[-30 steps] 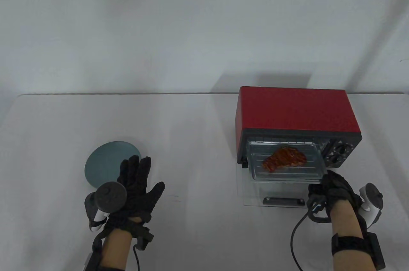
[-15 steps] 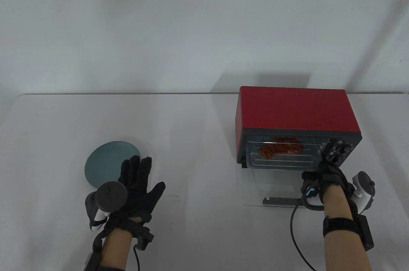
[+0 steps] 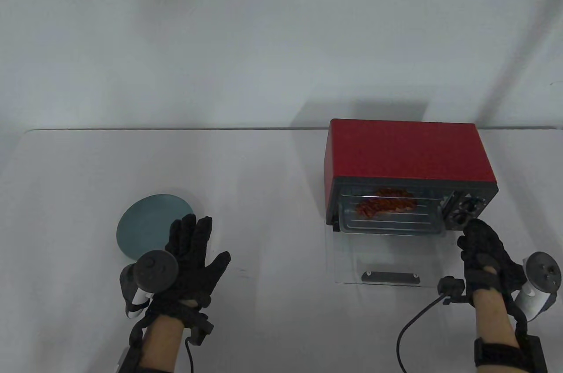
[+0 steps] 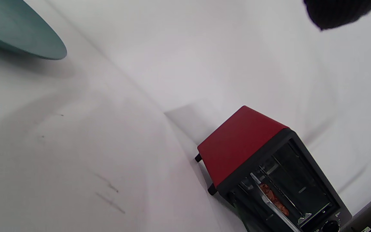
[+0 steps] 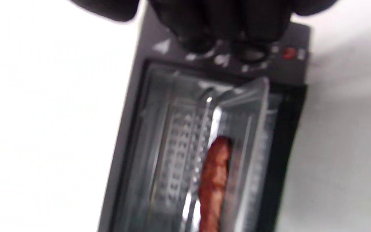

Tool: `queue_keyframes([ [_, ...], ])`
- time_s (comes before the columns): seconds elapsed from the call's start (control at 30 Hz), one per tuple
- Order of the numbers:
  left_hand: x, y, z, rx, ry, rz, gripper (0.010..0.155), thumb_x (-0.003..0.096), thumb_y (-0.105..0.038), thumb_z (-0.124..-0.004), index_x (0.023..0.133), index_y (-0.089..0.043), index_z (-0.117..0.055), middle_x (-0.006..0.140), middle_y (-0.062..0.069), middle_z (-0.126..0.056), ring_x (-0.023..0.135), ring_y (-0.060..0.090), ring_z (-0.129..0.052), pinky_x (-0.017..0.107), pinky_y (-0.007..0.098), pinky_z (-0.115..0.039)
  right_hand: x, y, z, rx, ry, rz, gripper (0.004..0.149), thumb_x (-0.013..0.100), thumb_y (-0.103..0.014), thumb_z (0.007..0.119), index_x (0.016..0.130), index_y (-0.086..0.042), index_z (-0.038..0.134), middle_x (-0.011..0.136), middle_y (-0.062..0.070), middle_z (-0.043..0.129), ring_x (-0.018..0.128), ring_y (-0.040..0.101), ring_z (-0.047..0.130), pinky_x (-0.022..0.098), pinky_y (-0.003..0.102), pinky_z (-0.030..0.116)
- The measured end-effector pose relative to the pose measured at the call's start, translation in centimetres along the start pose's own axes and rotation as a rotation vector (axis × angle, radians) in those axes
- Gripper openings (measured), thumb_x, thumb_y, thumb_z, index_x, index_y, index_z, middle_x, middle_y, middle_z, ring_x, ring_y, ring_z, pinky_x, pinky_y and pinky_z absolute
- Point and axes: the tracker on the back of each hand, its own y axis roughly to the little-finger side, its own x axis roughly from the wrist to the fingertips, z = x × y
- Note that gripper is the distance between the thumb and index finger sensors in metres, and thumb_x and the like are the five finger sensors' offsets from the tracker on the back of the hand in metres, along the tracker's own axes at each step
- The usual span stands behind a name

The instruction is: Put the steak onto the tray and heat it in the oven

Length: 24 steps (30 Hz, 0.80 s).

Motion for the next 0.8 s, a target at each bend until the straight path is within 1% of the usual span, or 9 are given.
queue_keyframes([
  [0.03,0.0,0.0,-0.1,0.004,0.002,-0.001,0.085,0.0468,-0.079,-0.061,0.112,-0.036,-0.026,0.12,0.007,-0.012,0.111,0.039,-0.003,0.071,0.073,-0.022,-0.4,-1.1,0.9,-0.125,-0.037,-0.088,0.058,0.047,-0.038,0.067,0.094,-0.004,0.069,0.098,0.026,0.068,0.082,0.056,0.068,0.054,0.069,0.057],
  [0.1,0.0,-0.1,-0.2,0.007,0.009,-0.003,0.085,0.0467,-0.079,-0.061,0.112,-0.036,-0.027,0.12,0.007,-0.013,0.111,0.039,-0.003,0.071,0.073,-0.022,-0.9,-2.0,2.1,-0.239,-0.076,-0.16,0.058,0.046,-0.039,0.068,0.092,-0.004,0.072,0.096,0.027,0.072,0.082,0.056,0.069,0.053,0.069,0.057],
  [0.17,0.0,-0.1,-0.3,0.01,0.017,-0.006,0.085,0.0467,-0.079,-0.061,0.112,-0.036,-0.027,0.12,0.007,-0.013,0.111,0.039,-0.003,0.071,0.073,-0.022,-1.6,-2.9,4.3,-0.364,-0.169,-0.25,0.057,0.046,-0.039,0.069,0.091,-0.004,0.074,0.094,0.028,0.073,0.081,0.057,0.07,0.053,0.07,0.056],
  [0.37,0.1,0.0,-0.7,0.018,0.04,-0.009,0.085,0.0467,-0.079,-0.061,0.112,-0.036,-0.027,0.12,0.007,-0.013,0.111,0.039,-0.004,0.071,0.073,-0.022,-2.6,-3.2,9.6,-0.67,-0.376,-0.328,0.056,0.045,-0.039,0.069,0.089,-0.004,0.077,0.092,0.027,0.077,0.081,0.056,0.07,0.053,0.07,0.056],
  [0.5,0.2,0.0,-1.0,0.025,0.055,-0.01,0.085,0.0467,-0.079,-0.061,0.112,-0.036,-0.027,0.12,0.007,-0.013,0.111,0.039,-0.004,0.071,0.073,-0.022,-2.5,-2.5,11.8,-0.794,-0.414,-0.312,0.056,0.045,-0.039,0.069,0.088,-0.005,0.077,0.092,0.024,0.075,0.084,0.053,0.066,0.054,0.07,0.056],
  [0.63,0.2,-0.1,-1.1,0.026,0.061,-0.013,0.085,0.0467,-0.078,-0.061,0.112,-0.036,-0.027,0.12,0.007,-0.013,0.111,0.039,-0.004,0.071,0.073,-0.022,-2.0,-2.0,12.7,-0.851,-0.425,-0.293,0.055,0.045,-0.039,0.068,0.09,-0.007,0.074,0.093,0.016,0.064,0.09,0.051,0.057,0.055,0.07,0.054],
  [0.7,0.3,-0.1,-1.2,0.027,0.061,-0.013,0.085,0.0466,-0.078,-0.061,0.112,-0.036,-0.027,0.12,0.007,-0.013,0.111,0.039,-0.004,0.071,0.073,-0.022,-1.8,-1.6,13.0,-0.859,-0.426,-0.287,0.055,0.045,-0.039,0.068,0.091,-0.009,0.072,0.098,0.012,0.052,0.094,0.051,0.054,0.056,0.07,0.054],
  [0.77,0.3,-0.1,-1.2,0.027,0.062,-0.014,0.085,0.0468,-0.078,-0.061,0.112,-0.036,-0.027,0.12,0.007,-0.013,0.111,0.039,-0.004,0.071,0.073,-0.022,-1.7,-1.4,13.1,-0.864,-0.41,-0.284,0.055,0.045,-0.04,0.068,0.091,-0.009,0.07,0.103,0.012,0.047,0.095,0.052,0.054,0.056,0.07,0.053],
  [0.8,0.3,-0.1,-1.2,0.026,0.062,-0.014,0.085,0.0467,-0.078,-0.061,0.112,-0.036,-0.027,0.12,0.007,-0.013,0.111,0.039,-0.004,0.071,0.073,-0.022,-1.5,-1.3,13.2,-0.871,-0.402,-0.287,0.056,0.045,-0.04,0.068,0.094,-0.014,0.065,0.107,0.012,0.045,0.095,0.052,0.055,0.056,0.07,0.054],
])
